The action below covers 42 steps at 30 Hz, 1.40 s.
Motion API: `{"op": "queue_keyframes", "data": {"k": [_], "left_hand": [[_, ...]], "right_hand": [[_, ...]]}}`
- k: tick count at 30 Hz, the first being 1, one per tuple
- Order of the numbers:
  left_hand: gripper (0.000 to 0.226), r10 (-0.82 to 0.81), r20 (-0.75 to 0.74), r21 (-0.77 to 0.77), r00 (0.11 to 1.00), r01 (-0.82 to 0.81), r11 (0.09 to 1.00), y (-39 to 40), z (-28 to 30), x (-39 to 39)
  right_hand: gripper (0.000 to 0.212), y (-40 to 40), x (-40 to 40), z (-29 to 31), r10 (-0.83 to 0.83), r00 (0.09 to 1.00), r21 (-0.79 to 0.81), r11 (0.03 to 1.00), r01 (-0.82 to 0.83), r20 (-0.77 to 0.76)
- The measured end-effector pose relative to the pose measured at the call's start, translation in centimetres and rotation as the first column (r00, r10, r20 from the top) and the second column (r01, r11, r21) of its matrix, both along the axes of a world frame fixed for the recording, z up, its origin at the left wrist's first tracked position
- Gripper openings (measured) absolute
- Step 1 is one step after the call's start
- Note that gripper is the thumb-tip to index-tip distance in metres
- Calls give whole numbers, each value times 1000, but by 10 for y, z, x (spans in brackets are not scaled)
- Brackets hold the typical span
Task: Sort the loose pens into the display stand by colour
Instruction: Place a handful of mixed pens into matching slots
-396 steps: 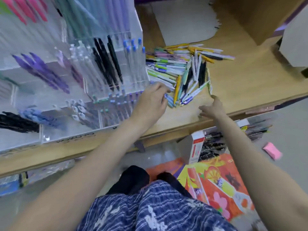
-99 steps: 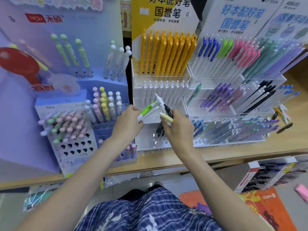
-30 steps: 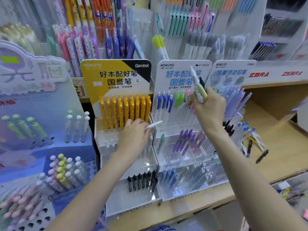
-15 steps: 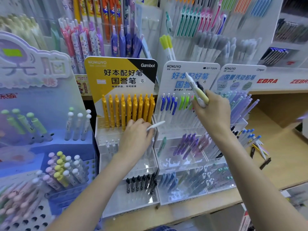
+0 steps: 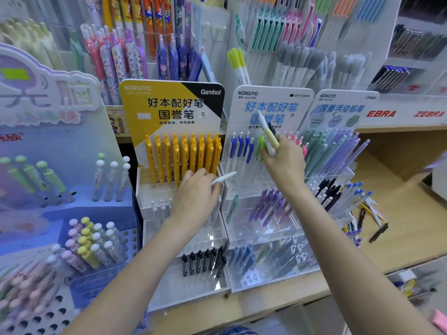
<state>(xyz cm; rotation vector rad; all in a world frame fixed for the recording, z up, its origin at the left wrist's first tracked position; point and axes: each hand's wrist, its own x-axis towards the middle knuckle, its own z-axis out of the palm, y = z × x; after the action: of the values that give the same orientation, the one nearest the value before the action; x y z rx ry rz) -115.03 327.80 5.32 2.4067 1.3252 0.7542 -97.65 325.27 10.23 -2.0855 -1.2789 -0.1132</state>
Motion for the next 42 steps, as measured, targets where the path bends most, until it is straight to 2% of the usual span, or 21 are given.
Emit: {"op": "queue_keyframes", "data": {"k": [4,5,6,7,9,10,12,14,17,20,22,24,26,27,30,36,38,40,42], "left_hand": [[28,-24,47,-21,999,25,999,2,4,-5],[27,-23,99,-27,995,25,999,2,6,-8],[26,-29,164,-35,986,35,999,0,9,-10],[24,-49,225,-43,973,60,997,-1,13,-12],[22,-117,279,-37,953,133,990,-7,21,-14],[22,-157,278,-26,948,171,985,-11,24,-13],[22,-224,256,-9,940,233,972,-17,29,-11],[25,-247,262,-41,933,266,963,-18,31,-12],[20,-99,482,-256,871,248,934,-14,33,-24],[13,190,697,-505,691,286,814,-9,32,-37],[13,252,733,-538,632,312,783,-7,31,-40],[14,205,718,-496,665,283,821,-8,32,-40],[16,118,657,-417,745,228,880,-9,36,-37],[17,75,619,-375,782,211,903,-9,37,-34],[16,-15,530,-285,848,195,939,-15,42,-22],[5,-67,528,-236,846,222,946,-21,54,-7],[21,-119,379,-182,918,200,963,-19,50,-8],[31,-155,103,-110,983,166,980,-14,37,-12],[31,-172,-114,-77,978,164,983,-9,20,-17]], "right_hand": [[22,-9,3,0,-36,997,-14,999,35,-66],[24,-14,4,0,-45,995,18,999,46,-88],[24,-20,3,2,-17,984,93,995,34,-178],[22,-29,-2,5,62,939,178,984,-1,-339],[16,-44,-17,10,251,704,261,960,-96,-664],[15,-49,-25,11,289,595,246,957,-154,-750],[16,-52,-34,10,288,509,206,955,-211,-811],[12,-52,-33,12,266,467,218,964,-154,-843],[8,-60,-17,14,242,399,249,968,-35,-884],[4,-71,-5,10,222,420,214,975,-65,-880],[4,-78,-5,5,204,502,146,977,-154,-840],[4,-82,-8,2,195,629,78,975,-208,-753],[7,-83,-13,2,212,728,57,971,-232,-652],[9,-82,-17,3,238,728,75,966,-249,-643],[15,-75,-35,8,331,654,133,933,-334,-680],[11,-64,-39,13,342,798,66,931,-358,-496],[10,-61,-28,18,309,793,140,951,-277,-525],[6,-54,-16,24,274,793,288,949,-130,-545],[8,-45,-10,29,253,806,400,916,-22,-535]]}}
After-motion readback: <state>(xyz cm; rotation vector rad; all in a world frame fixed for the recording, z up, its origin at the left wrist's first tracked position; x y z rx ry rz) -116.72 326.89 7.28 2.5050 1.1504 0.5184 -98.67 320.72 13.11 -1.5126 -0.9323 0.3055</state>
